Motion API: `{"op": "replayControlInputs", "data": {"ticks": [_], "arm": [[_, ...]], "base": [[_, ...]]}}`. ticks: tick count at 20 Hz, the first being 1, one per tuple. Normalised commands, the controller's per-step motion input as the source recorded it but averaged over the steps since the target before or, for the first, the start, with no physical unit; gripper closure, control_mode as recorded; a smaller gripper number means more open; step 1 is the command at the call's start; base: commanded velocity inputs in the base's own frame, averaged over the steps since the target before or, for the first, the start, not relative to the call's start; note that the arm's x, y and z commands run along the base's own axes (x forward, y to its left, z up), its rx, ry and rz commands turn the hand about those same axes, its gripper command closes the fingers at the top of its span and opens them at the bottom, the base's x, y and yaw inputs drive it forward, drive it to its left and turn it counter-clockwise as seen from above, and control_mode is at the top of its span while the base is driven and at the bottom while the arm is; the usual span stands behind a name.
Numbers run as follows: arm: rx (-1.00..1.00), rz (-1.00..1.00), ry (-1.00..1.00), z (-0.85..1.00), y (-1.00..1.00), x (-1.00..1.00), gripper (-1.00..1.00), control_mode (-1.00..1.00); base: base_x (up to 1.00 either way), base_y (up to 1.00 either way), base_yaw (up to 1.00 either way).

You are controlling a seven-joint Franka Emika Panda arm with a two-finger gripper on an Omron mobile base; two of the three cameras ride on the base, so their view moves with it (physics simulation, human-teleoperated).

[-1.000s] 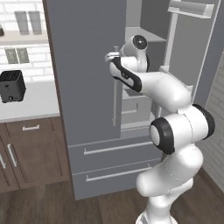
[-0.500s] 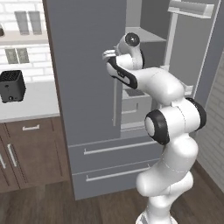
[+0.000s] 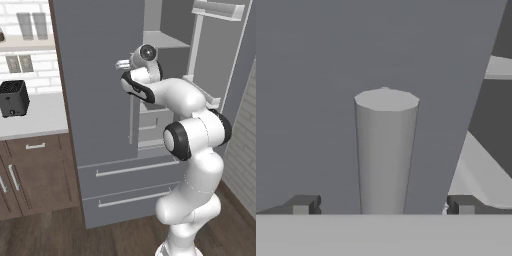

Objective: Take the strawberry from the fridge and place it on top of the pancake, located on the dining counter.

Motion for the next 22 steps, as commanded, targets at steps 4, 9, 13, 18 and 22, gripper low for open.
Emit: {"op": "replayControlInputs", "data": {"ticks": [4,9,13,18,22], "arm": [[0.0,0.0,-0.09,-0.1,0.0,0.29,-1.0,-1.0],[0.0,0.0,-0.01,0.0,0.0,0.09,1.0,-1.0],[0.0,-0.01,0.0,0.0,0.0,-0.04,1.0,-1.0],[0.0,-0.13,0.0,0.0,0.03,-0.75,1.0,-1.0],[0.0,-0.14,0.0,0.0,0.21,-0.94,1.0,-1.0]], "base": [[0.0,0.0,0.0],[0.0,0.0,0.0],[0.0,0.0,0.0],[0.0,0.0,0.0],[0.0,0.0,0.0]]}}
